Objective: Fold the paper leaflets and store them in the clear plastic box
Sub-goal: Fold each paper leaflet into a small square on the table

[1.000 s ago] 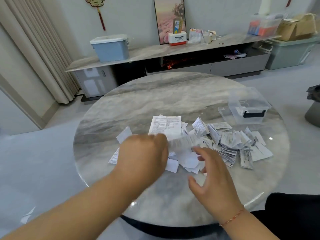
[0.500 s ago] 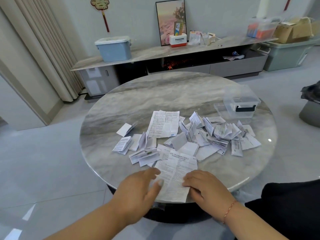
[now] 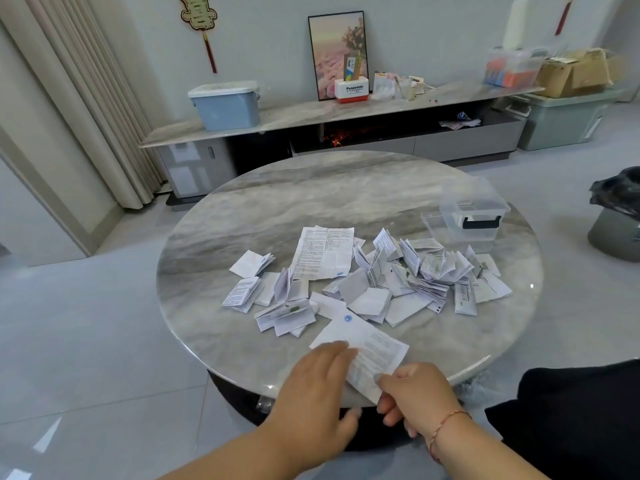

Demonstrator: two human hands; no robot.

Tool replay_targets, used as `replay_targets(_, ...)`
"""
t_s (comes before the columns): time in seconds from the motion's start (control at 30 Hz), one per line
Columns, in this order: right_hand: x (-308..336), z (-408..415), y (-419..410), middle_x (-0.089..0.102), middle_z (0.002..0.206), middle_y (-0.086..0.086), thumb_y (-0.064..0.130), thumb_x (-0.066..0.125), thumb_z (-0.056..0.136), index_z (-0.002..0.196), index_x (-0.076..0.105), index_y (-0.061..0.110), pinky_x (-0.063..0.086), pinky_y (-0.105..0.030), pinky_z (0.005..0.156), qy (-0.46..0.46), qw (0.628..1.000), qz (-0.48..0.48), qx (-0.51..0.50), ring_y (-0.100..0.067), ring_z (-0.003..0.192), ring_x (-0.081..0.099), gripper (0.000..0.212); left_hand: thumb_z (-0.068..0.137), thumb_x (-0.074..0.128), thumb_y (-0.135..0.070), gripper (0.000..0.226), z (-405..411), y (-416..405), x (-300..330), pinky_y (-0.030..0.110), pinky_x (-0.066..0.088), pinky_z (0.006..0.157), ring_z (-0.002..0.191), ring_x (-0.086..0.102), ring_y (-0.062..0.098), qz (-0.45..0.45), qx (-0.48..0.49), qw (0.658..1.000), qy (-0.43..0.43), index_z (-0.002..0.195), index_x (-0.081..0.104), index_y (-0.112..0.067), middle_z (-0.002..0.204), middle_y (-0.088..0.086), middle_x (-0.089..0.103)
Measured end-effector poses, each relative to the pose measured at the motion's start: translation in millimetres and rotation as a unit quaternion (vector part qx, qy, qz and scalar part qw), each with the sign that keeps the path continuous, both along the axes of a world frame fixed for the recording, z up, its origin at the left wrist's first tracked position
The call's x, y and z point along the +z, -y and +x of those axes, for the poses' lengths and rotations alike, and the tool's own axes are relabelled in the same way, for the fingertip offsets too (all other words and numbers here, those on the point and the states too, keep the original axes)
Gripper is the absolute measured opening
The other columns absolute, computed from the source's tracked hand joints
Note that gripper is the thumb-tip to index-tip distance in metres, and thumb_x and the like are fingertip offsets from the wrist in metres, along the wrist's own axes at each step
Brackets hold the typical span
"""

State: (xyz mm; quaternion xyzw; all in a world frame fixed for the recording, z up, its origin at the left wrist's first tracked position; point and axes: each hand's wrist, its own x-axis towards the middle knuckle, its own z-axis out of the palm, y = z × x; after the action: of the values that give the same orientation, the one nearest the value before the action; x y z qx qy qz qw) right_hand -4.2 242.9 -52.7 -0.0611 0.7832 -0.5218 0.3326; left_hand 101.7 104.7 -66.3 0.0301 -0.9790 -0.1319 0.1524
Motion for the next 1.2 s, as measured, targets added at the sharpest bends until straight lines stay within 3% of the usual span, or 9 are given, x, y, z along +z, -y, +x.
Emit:
replay_targets(0.13, 9, -12, -7, 0.044, 0.044, 0.005, 0.040, 0.069, 0.074, 0.048, 0.041, 0.015, 0.030, -0.021, 0.043, -0.264, 0.961, 0.077, -0.003, -0.009, 0.042, 0.035, 0.045, 0.059, 0.054, -0.051, 0.053, -14, -6, -20, 0.026, 0.049, 0.088, 0.100, 0.061, 0.012, -0.011, 0.007, 0.999, 0.037, 0.106, 0.060, -0.027, 0.110, -0.010, 0.062)
replay_targets(0.2, 18, -27, -15, 0.051, 0.055, 0.010, 0.043, 0.074, 0.064, 0.054, 0.048, 0.020, 0.033, -0.015, 0.051, -0.345, 0.936, -0.008, 0.063, -0.005, 0.054, 0.045, 0.036, 0.067, 0.056, -0.039, 0.032, -13, -5, -27, 0.029, 0.049, 0.092, 0.103, 0.059, 0.010, 0.003, -0.023, 1.000, -0.019, 0.097, 0.059, -0.028, 0.106, -0.011, 0.062)
replay_targets(0.37, 24, -45, -24, 0.053, 0.113, 0.029, 0.055, 0.079, 0.048, 0.110, 0.051, 0.044, 0.035, -0.005, 0.089, -0.249, 0.904, 0.019, 0.346, 0.012, 0.111, 0.045, 0.068, 0.092, 0.048, -0.035, 0.011, -2, -1, -26, 0.006, 0.041, 0.075, 0.083, 0.053, -0.002, 0.176, 0.043, 0.978, -0.102, 0.098, 0.054, -0.028, 0.092, -0.013, 0.058)
replay_targets(0.53, 0, -41, -3, 0.062, 0.065, 0.023, 0.020, 0.075, 0.073, 0.100, 0.052, 0.037, 0.044, -0.012, 0.067, -0.280, 0.943, 0.017, 0.182, 0.004, 0.066, 0.058, 0.040, 0.093, 0.055, -0.033, 0.011, -14, 3, -15, 0.012, 0.040, 0.066, 0.077, 0.053, 0.004, 0.236, 0.159, 0.956, -0.075, 0.087, 0.055, -0.024, 0.077, -0.010, 0.055)
replay_targets(0.67, -1, -35, 13, 0.053, 0.068, 0.011, 0.029, 0.069, 0.078, 0.114, 0.045, 0.033, 0.041, -0.019, 0.062, -0.305, 0.933, 0.132, 0.138, -0.010, 0.070, 0.055, 0.044, 0.080, 0.065, -0.007, 0.038, -24, 6, -12, 0.018, 0.037, 0.090, 0.098, 0.047, 0.009, 0.185, 0.245, 0.947, -0.096, 0.115, 0.055, -0.017, 0.108, -0.004, 0.053)
replay_targets(0.83, 7, -22, 19, 0.057, 0.088, 0.004, 0.027, 0.065, 0.080, 0.123, 0.038, 0.026, 0.041, -0.021, 0.067, -0.284, 0.932, 0.203, 0.100, -0.017, 0.084, 0.061, 0.052, 0.061, 0.058, -0.028, 0.055, -9, -13, -28, 0.023, 0.037, 0.091, 0.103, 0.049, 0.014, 0.036, 0.054, 0.994, -0.083, 0.116, 0.055, -0.019, 0.110, -0.001, 0.058)
replay_targets(0.97, 12, -4, 14, 0.063, 0.074, -0.005, 0.014, 0.064, 0.077, 0.115, 0.041, 0.016, 0.041, -0.022, 0.041, -0.068, 0.990, 0.087, 0.085, -0.013, 0.046, 0.056, 0.044, 0.058, 0.064, -0.037, 0.051, -10, -20, -37, 0.025, 0.039, 0.086, 0.094, 0.054, 0.014, 0.013, 0.004, 0.998, -0.068, 0.106, 0.060, -0.020, 0.104, -0.006, 0.059)
replay_targets(1.1, 24, -30, -4, 0.045, 0.093, 0.016, 0.039, 0.078, 0.060, 0.117, 0.039, 0.032, 0.038, -0.016, 0.073, -0.278, 0.916, 0.172, 0.234, -0.006, 0.091, 0.050, 0.070, 0.073, 0.060, -0.020, 0.014, -7, -5, -43, 0.024, 0.047, 0.079, 0.085, 0.059, 0.015, 0.017, -0.035, 0.990, -0.137, 0.088, 0.058, -0.020, 0.096, -0.005, 0.061)
replay_targets(1.2, 33, -36, -8, 0.049, 0.104, 0.020, 0.030, 0.081, 0.059, 0.112, 0.045, 0.040, 0.037, -0.010, 0.084, -0.293, 0.887, 0.079, 0.348, 0.002, 0.099, 0.046, 0.065, 0.086, 0.056, -0.023, 0.010, -2, -1, -40, 0.017, 0.047, 0.071, 0.081, 0.058, 0.010, 0.079, -0.026, 0.984, -0.155, 0.095, 0.055, -0.020, 0.099, -0.007, 0.057)
